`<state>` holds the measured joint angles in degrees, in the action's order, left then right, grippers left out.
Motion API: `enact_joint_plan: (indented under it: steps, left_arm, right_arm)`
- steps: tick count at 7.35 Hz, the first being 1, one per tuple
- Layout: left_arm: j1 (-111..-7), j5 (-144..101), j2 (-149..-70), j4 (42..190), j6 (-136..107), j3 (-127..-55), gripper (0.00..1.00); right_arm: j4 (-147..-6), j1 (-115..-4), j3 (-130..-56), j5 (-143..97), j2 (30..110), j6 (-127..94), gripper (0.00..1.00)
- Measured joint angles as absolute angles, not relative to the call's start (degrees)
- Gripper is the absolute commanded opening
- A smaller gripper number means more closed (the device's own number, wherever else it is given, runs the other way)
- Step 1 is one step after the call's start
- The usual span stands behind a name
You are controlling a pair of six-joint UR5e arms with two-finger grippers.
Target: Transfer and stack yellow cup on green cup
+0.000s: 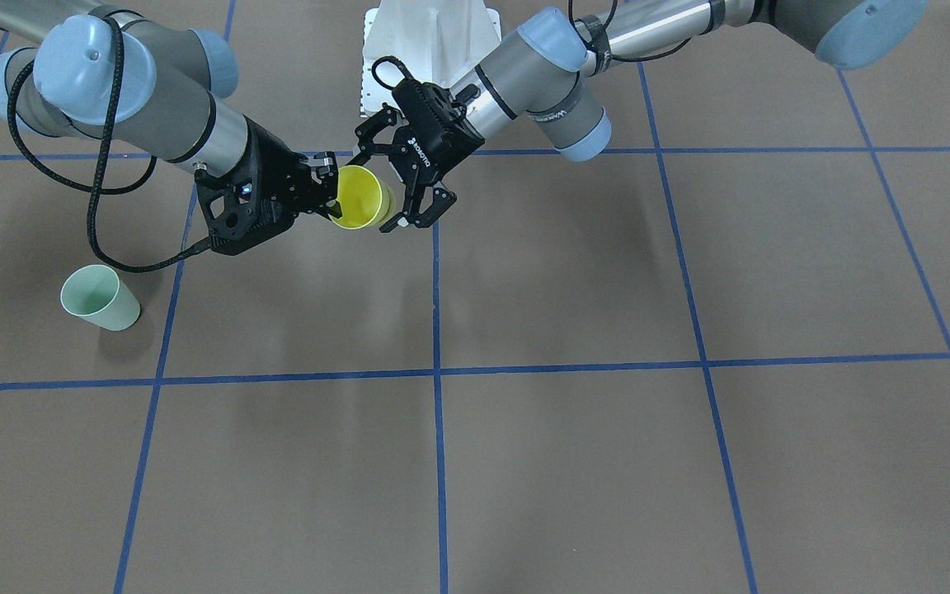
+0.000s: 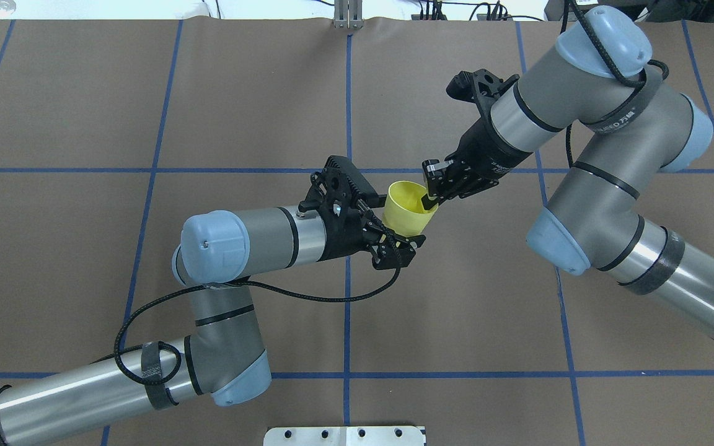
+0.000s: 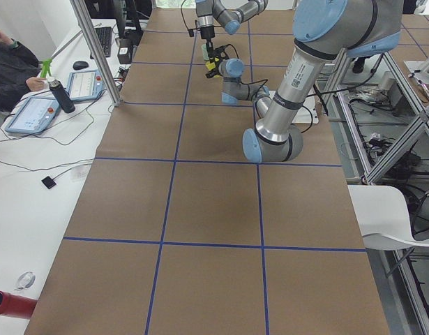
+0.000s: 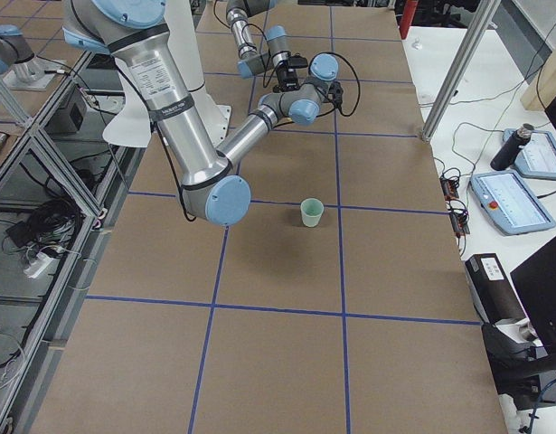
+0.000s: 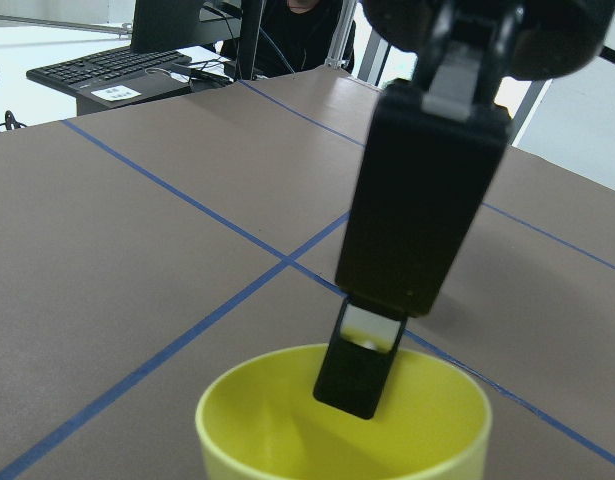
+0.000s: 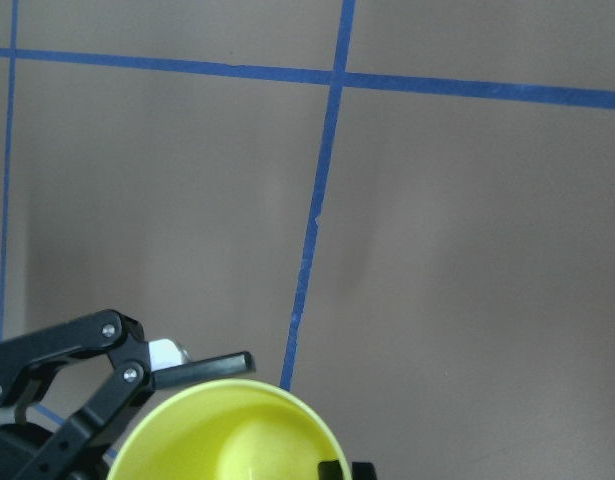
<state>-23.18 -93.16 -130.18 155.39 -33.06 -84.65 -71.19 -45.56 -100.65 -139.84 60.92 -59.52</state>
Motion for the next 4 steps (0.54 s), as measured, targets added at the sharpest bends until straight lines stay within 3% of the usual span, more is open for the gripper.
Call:
enact_joint_plan:
  steps: [4]
  left_arm:
    - [-23.3, -93.16, -130.17, 155.37, -33.41, -85.02, 1.0]
  right_arm:
    - [-71.45, -46.64, -100.34, -139.21, 62.3, -59.28, 0.0]
